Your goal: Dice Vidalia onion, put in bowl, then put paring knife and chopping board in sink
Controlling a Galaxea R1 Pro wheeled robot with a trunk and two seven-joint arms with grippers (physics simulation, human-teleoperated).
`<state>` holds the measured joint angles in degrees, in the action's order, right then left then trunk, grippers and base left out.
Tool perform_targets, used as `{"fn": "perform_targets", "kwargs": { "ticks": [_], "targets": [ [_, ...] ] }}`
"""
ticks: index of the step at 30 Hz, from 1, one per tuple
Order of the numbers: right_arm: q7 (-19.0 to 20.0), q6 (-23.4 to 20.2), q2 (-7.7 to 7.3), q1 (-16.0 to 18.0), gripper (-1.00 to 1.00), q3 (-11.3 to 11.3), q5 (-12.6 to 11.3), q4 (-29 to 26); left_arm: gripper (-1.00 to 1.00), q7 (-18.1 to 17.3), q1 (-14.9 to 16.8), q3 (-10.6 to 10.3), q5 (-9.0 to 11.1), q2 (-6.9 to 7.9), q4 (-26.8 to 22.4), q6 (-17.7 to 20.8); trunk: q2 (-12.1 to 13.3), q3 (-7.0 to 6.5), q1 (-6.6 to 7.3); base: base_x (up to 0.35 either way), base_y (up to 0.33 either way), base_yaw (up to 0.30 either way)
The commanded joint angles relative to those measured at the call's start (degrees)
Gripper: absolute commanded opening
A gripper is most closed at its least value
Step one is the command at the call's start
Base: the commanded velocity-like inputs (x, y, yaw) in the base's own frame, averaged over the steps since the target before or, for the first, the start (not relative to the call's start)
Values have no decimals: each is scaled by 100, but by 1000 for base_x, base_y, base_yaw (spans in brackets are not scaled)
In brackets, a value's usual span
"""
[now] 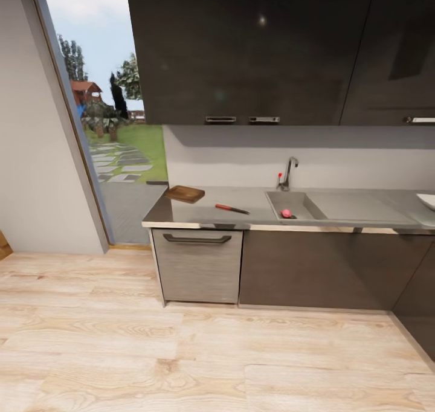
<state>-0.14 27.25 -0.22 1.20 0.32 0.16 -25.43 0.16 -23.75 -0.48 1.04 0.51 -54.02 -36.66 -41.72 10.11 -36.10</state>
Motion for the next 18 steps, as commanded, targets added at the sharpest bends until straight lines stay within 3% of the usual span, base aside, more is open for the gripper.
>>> {"fn": "perform_targets", "kwargs": {
  "ticks": [1, 18],
  "targets": [
    [-2, 17, 0, 3, 100, 3, 1, 3, 100, 2, 0, -5, 10, 2, -1, -7, 35, -11, 21, 0, 0, 0],
    [-3, 17, 5, 3, 100, 6, 1, 3, 100, 10, 1, 11, 18, 1, 58, -8, 717, -316, 395, 0, 0, 0]
  ]
}}
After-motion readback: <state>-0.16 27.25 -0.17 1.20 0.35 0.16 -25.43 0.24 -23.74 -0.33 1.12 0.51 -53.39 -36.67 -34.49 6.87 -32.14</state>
